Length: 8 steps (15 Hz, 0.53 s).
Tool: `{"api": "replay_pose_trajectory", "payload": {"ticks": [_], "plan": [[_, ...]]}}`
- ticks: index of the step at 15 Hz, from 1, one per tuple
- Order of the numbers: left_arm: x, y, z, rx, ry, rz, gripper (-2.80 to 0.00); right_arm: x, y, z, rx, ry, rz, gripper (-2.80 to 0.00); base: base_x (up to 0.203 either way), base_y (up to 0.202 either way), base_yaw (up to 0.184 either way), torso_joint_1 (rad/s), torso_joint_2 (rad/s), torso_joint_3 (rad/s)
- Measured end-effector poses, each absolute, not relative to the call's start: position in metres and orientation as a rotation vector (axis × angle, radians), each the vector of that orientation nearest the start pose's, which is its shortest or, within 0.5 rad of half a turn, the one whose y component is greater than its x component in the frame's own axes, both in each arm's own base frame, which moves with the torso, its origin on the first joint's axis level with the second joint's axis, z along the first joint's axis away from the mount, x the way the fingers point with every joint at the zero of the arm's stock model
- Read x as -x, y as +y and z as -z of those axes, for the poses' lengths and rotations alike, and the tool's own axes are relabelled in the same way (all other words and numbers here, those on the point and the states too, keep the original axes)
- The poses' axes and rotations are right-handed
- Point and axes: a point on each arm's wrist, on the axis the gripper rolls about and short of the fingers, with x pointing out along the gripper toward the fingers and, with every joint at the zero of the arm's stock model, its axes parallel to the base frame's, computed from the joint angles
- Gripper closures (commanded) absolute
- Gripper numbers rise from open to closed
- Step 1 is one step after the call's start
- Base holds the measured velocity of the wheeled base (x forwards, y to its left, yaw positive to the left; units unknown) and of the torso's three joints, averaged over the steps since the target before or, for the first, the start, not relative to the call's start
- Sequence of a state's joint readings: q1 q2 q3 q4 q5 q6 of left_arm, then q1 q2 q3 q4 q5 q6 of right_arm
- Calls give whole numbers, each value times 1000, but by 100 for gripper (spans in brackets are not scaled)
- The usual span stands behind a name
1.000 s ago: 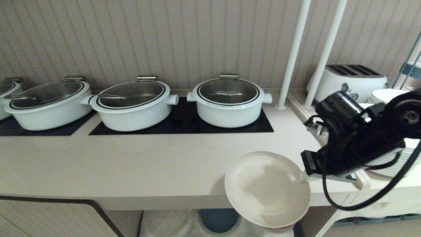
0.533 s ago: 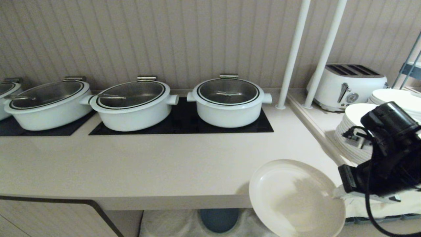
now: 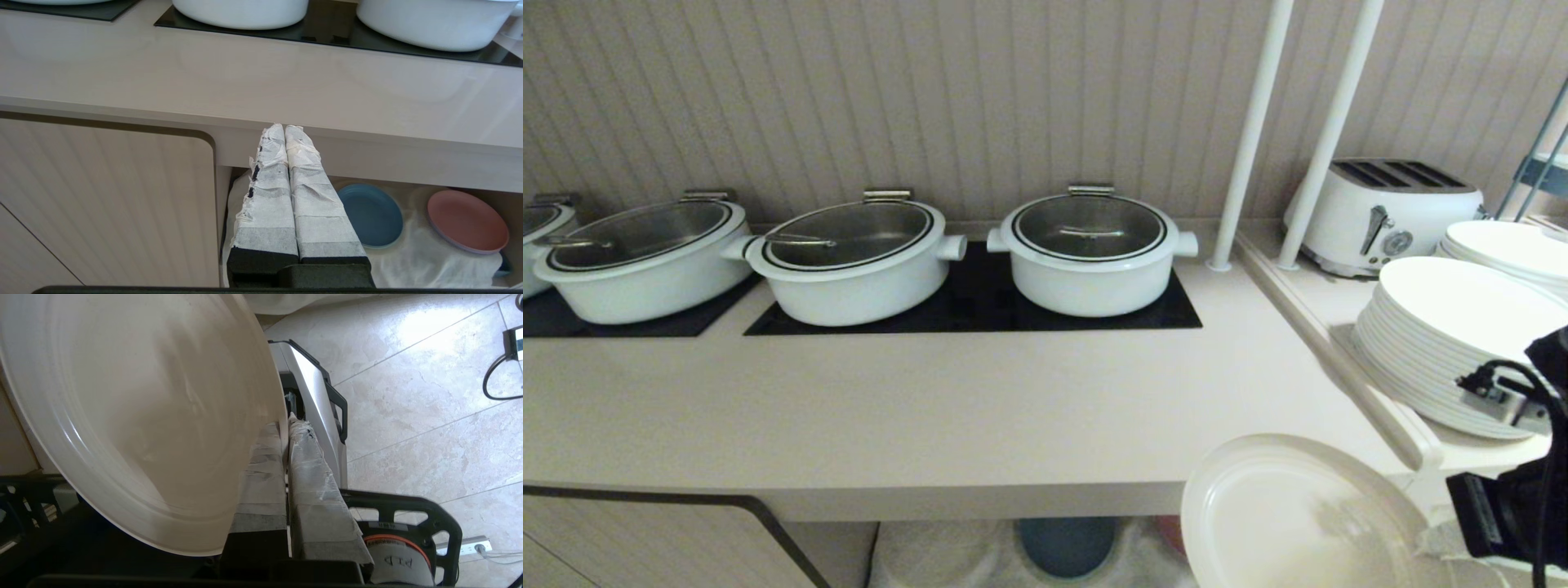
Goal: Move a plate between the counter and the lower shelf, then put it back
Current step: Put the plate in the cupboard
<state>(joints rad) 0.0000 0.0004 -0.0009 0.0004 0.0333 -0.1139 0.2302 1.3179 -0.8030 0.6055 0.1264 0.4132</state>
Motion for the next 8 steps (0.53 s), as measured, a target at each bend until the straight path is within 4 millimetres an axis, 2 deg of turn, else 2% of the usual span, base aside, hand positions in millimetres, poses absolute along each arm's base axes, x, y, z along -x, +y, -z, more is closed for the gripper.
{"api": "replay_pose_trajectory", "payload": {"ticks": [8], "plan": [[23, 1, -76, 114, -2, -33, 0, -105, 27, -157, -299, 1184, -81, 0, 0, 0, 0, 0, 0, 0]]}}
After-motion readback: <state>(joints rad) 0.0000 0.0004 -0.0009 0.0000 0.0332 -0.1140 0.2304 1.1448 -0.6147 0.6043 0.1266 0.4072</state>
